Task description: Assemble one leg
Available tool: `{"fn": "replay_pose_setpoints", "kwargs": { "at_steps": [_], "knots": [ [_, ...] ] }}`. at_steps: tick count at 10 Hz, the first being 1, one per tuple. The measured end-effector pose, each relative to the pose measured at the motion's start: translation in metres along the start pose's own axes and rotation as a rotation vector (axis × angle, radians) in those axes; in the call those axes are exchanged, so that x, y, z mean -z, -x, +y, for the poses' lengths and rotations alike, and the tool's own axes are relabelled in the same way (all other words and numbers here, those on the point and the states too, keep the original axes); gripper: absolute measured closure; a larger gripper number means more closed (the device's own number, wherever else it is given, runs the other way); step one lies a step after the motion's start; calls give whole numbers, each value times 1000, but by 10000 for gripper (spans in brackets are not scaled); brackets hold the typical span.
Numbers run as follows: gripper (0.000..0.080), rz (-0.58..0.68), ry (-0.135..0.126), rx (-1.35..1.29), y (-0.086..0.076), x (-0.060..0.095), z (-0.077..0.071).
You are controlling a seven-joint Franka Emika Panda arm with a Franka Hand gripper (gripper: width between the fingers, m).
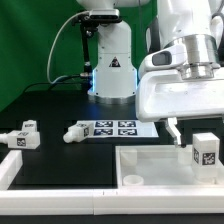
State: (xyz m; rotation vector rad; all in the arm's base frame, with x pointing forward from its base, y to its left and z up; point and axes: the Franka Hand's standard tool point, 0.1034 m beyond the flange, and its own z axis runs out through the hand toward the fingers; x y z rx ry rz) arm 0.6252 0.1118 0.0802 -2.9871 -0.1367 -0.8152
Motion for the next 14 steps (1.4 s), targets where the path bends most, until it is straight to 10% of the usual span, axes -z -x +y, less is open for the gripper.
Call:
{"fn": "replay_pose_setpoints", "kwargs": {
  "at_steps": [6,10,12,14],
  "knots": [
    [151,-505,-61,-23,-15,-4,2],
    [163,-543,-52,-50,-11,-5,5],
    [464,-546,-13,-201,-11,-5,4],
    [514,-545,19,-314,-12,-5,5]
  ]
}}
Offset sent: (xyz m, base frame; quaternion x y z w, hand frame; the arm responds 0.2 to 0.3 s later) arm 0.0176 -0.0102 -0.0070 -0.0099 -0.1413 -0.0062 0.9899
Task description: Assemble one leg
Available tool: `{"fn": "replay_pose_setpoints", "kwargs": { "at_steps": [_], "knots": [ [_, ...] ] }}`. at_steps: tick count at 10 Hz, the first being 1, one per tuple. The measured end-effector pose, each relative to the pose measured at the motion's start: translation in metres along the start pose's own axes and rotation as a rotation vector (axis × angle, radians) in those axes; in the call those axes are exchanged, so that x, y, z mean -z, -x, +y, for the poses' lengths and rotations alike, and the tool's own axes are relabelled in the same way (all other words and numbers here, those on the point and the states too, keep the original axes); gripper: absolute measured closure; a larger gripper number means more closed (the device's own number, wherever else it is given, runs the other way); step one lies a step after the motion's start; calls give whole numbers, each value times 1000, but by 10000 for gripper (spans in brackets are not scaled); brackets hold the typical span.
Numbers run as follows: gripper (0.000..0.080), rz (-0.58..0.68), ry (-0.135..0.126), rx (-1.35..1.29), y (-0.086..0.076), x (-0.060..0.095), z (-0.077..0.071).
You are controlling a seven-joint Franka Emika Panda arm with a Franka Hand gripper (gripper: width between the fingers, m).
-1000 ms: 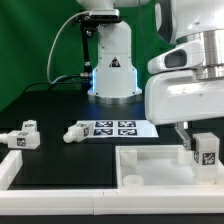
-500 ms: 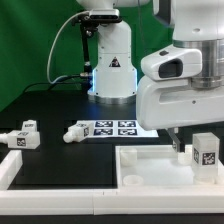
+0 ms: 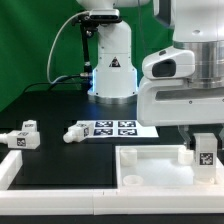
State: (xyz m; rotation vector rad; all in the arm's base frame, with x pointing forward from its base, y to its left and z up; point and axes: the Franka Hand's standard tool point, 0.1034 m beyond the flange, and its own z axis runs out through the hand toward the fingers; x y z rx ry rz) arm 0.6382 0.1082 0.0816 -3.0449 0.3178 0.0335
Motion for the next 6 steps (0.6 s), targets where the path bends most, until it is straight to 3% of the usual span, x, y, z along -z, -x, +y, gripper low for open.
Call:
{"fn": "replay_pose_setpoints", "kwargs": {
  "at_steps": [4,6],
  "knots": [
    [514,14,-5,-582,0,-1,-4],
    [514,16,-35,-906,-2,-2,-3]
  ]
}}
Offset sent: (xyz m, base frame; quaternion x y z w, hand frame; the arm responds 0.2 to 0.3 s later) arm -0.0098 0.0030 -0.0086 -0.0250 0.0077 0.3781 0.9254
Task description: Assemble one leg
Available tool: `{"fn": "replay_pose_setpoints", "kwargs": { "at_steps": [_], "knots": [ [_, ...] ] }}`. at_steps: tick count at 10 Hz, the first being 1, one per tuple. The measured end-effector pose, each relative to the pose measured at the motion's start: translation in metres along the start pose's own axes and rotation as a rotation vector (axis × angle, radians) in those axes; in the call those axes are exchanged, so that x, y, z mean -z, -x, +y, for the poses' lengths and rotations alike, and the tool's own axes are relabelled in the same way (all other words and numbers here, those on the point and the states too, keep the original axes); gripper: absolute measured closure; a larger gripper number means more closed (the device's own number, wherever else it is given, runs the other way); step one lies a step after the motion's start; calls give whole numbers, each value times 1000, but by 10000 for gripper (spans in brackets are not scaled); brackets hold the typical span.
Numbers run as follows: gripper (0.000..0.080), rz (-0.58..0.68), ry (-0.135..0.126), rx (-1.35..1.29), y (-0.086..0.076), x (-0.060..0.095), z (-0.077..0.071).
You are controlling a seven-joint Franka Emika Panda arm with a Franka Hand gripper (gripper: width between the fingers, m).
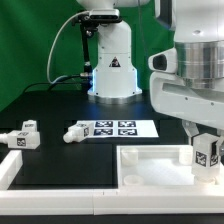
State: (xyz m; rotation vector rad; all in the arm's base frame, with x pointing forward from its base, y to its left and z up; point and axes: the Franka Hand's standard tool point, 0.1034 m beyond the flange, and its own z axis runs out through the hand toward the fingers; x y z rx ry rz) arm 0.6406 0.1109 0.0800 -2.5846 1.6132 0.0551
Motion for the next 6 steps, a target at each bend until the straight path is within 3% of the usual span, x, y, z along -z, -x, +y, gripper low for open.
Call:
{"fn": "replay_pose_setpoints", "kwargs": {
  "at_steps": [2,3,4,5,6],
  "knots": [
    [514,-2,-10,-97,-1,0,0],
    [439,-2,-10,-91,-1,0,0],
    [303,5,-4,-28,1,0,0],
    [303,12,3,109,6,0,-1],
    [176,13,4,282,7,0,-2]
  ]
}}
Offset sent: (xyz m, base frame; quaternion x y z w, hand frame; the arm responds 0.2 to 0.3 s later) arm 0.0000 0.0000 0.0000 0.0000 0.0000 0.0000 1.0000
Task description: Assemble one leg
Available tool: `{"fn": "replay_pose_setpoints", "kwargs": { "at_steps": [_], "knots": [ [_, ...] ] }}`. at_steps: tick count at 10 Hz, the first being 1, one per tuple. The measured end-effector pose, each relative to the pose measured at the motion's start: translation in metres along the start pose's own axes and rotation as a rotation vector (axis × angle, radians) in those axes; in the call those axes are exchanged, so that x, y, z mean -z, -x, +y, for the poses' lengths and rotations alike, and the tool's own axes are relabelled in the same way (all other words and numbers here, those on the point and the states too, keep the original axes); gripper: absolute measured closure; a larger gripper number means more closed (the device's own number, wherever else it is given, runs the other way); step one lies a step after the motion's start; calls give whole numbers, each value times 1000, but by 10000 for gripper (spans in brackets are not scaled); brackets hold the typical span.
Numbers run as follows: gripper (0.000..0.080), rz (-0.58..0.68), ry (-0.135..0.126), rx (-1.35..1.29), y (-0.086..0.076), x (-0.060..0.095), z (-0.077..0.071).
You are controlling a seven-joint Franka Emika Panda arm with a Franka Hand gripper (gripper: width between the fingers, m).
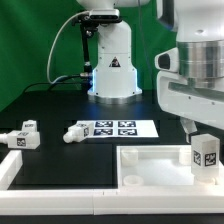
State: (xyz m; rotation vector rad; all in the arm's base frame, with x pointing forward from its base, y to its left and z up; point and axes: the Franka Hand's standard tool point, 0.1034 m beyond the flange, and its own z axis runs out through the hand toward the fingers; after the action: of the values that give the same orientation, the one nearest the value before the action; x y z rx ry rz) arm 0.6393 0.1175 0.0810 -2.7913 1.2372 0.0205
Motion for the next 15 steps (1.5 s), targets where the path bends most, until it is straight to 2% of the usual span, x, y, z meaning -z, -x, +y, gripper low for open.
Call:
{"fn": "replay_pose_setpoints", "kwargs": {
  "at_steps": [2,3,5,8,9,10,11,12,15],
  "knots": [
    [157,16,1,312,0,1,-2],
    [151,29,-8,377,2,2,-2],
    [151,29,-5,481,1,1,-1],
    [151,39,20,807,-1,0,-1],
    [248,39,18,770,-1,0,-1],
    [248,40,19,758,-1,0,-1],
    [400,39,17,724,-1,0,-1],
    [508,41,19,664,-3,-1,1],
    [509,54,10,449,-4,-2,2]
  ]
}}
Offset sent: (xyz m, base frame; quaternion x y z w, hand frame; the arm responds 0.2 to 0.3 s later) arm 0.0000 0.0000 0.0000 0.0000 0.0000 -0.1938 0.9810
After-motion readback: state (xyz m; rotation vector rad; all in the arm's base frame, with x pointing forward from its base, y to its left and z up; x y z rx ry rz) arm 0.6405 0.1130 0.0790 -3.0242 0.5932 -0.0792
